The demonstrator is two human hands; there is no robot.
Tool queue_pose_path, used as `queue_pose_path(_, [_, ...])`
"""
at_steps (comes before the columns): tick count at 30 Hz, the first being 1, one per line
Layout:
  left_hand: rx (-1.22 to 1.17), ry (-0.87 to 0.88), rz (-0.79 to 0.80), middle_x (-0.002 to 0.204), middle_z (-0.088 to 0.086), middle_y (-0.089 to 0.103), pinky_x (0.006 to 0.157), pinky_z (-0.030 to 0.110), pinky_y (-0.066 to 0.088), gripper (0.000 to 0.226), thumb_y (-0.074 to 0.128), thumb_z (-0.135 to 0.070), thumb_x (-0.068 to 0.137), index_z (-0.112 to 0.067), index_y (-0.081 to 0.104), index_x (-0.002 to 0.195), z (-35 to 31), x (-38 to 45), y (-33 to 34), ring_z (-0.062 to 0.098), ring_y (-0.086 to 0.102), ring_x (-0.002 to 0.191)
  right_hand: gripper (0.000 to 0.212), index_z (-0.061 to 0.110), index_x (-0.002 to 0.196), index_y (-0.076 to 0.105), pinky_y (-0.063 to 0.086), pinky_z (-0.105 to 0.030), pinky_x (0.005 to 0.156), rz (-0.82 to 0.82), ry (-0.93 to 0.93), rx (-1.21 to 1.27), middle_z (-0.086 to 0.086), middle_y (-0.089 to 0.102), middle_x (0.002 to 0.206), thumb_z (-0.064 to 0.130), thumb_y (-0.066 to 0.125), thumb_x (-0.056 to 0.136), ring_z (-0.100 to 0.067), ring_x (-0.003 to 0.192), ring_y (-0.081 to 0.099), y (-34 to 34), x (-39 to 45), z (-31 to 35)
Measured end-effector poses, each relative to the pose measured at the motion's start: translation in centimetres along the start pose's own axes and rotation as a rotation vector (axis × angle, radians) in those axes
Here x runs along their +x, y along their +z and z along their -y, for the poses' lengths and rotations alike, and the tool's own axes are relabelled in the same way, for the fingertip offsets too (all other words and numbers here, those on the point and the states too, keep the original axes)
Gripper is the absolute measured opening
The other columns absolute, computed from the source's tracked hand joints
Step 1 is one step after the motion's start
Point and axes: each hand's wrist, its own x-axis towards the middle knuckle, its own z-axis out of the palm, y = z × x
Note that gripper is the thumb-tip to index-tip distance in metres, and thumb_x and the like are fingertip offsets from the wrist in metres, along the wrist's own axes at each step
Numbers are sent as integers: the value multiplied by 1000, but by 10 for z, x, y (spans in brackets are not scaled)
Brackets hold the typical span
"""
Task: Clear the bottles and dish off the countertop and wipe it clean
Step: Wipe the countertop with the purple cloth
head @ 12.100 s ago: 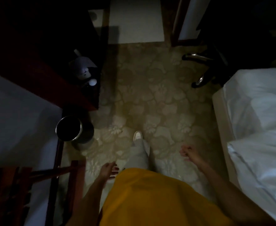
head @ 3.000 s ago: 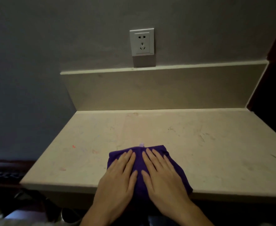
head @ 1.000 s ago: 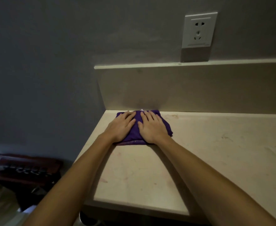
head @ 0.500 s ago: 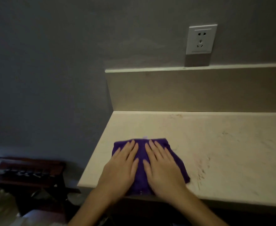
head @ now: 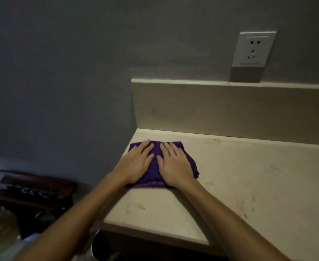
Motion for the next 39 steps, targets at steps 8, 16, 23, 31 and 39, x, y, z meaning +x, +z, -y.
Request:
queue_pose_path(8, [41,87,0,150,10,45,115,37,38,53,28,-37,112,-13,40,158,54,99,-2,26,53,131,58,15,159,34,15,-43,128,-76,74,-44,-5,36,165,41,26,108,-23,154,27,23,96,-1])
queue_pose_path(16, [-22,83,-9,165,8,31,124,31,26,56,27,-38,113,-13,29,163,43,33,-8,22,39,147,60,16,162,27,10,-42,129,-47,36,-23,-4,28,169,42,21,108,-21,157,20,17,41,20])
queue_pose_path(23, [-66,87,-46,172,-9,18,126,34,25,77,2,-68,102,-29,23,164,28,-147,10,9,22,157,60,24,163,22,2,-39,130,-17,-58,55,5,19,171,42,21,106,-15,159,13,6,-120,85])
queue_pose_path(31, [44,87,-124,157,5,50,115,31,29,73,8,-49,110,-7,51,151,21,-157,16,15,51,142,55,28,139,65,43,-36,115,-96,-62,3,11,62,144,50,41,95,-9,134,57,8,-132,77])
queue_pose_path(39, [-3,32,-8,165,5,35,128,33,20,91,-2,-60,91,-13,32,162,43,3,-4,21,39,149,61,17,161,30,13,-40,129,29,-67,39,-2,31,168,45,24,108,-20,156,22,15,26,24])
